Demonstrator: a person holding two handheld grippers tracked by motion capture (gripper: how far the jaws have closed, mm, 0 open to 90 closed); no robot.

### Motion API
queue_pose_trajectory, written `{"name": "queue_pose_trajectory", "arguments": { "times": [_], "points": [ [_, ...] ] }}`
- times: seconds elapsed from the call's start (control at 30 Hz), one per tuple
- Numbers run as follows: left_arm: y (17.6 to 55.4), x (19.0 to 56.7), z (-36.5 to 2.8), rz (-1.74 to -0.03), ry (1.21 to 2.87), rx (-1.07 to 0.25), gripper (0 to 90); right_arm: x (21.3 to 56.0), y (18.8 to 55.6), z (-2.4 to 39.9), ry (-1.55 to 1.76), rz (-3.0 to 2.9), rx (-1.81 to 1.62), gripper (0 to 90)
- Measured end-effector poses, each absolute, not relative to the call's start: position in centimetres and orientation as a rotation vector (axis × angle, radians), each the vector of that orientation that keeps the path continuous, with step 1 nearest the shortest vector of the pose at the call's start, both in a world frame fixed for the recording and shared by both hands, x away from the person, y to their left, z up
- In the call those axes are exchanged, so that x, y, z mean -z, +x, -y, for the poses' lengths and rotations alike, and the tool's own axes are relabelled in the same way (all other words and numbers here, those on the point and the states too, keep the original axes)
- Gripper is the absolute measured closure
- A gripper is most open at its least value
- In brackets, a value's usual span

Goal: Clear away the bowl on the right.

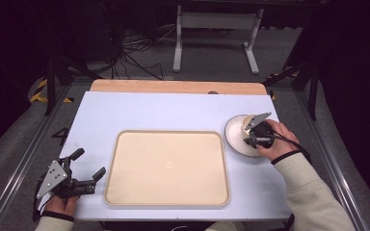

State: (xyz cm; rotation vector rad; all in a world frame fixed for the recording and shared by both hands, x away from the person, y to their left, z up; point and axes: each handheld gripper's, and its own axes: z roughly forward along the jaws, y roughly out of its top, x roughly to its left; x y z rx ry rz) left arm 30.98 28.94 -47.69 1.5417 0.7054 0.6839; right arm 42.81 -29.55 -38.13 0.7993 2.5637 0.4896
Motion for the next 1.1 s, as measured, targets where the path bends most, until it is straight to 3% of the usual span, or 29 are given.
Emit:
{"name": "queue_pose_trajectory", "arguments": {
  "times": [1.1],
  "points": [
    [31.0,47.7,-28.9,-0.703,1.537,-0.685,0.2,32.7,39.6,26.4,0.641,-2.557,-0.532,81.9]
  ]
}}
